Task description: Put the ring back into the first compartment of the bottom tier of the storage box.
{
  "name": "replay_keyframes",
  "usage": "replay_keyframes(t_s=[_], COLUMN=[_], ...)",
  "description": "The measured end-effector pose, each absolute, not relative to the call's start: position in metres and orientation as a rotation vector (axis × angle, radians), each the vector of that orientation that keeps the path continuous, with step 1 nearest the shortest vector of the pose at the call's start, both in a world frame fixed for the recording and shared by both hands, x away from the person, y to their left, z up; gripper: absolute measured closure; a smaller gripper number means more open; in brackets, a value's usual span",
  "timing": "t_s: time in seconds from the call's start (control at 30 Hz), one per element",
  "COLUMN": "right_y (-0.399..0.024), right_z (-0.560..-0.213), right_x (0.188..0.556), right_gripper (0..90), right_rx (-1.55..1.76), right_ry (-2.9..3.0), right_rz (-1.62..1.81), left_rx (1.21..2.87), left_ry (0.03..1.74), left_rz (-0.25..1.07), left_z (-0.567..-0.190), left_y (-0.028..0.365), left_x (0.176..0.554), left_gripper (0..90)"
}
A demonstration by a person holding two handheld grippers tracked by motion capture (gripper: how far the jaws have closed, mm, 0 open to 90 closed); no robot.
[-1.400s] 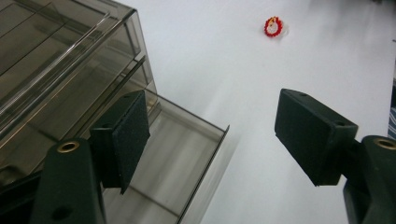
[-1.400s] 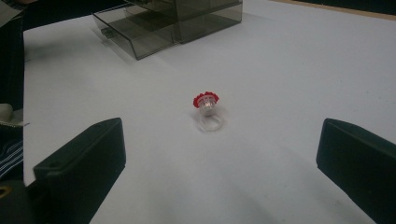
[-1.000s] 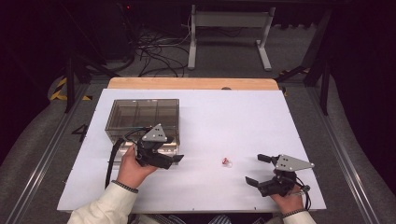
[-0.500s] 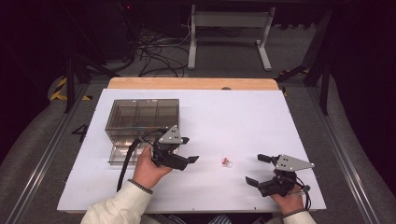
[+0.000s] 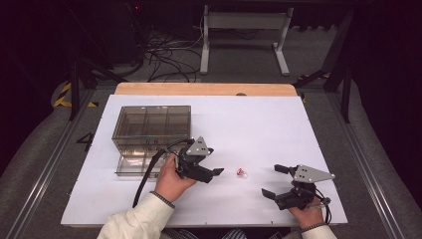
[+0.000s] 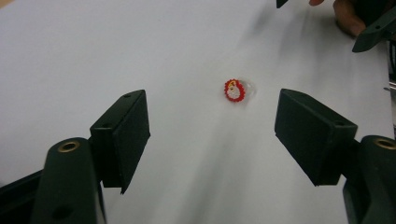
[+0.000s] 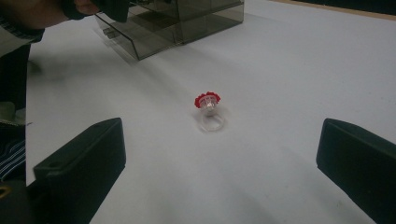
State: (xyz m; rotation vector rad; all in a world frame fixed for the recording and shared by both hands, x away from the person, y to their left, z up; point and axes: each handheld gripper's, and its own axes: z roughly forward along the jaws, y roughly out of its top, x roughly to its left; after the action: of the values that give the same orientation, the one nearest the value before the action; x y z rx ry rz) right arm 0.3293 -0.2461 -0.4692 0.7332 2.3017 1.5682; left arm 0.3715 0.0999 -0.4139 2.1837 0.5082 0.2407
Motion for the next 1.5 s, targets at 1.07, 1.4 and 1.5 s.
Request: replay_keyframes(t_s=[1.07, 1.4, 1.5], right_y=[-0.246, -0.246, -0.246], right_z=[-0.469, -0.469, -0.469], right_x=[0.329, 0.329, 0.329], right_gripper=[2.0, 2.0, 2.0], right_rx=[0.725, 0.724, 0.722], right_ry=[2.307, 2.309, 2.312], right_rz=[1.571, 1.570, 1.569], left_rx=[2.165, 2.196, 2.203], left_ry=[0.534, 0.539, 0.547], left_rz=[0.141, 0.125, 0.125], left_z=[-0.445, -0.457, -0.460], left_y=[0.058, 0.041, 0.037], left_x=[0.385, 0.386, 0.387], left_gripper=[28.5, 37.1, 42.0])
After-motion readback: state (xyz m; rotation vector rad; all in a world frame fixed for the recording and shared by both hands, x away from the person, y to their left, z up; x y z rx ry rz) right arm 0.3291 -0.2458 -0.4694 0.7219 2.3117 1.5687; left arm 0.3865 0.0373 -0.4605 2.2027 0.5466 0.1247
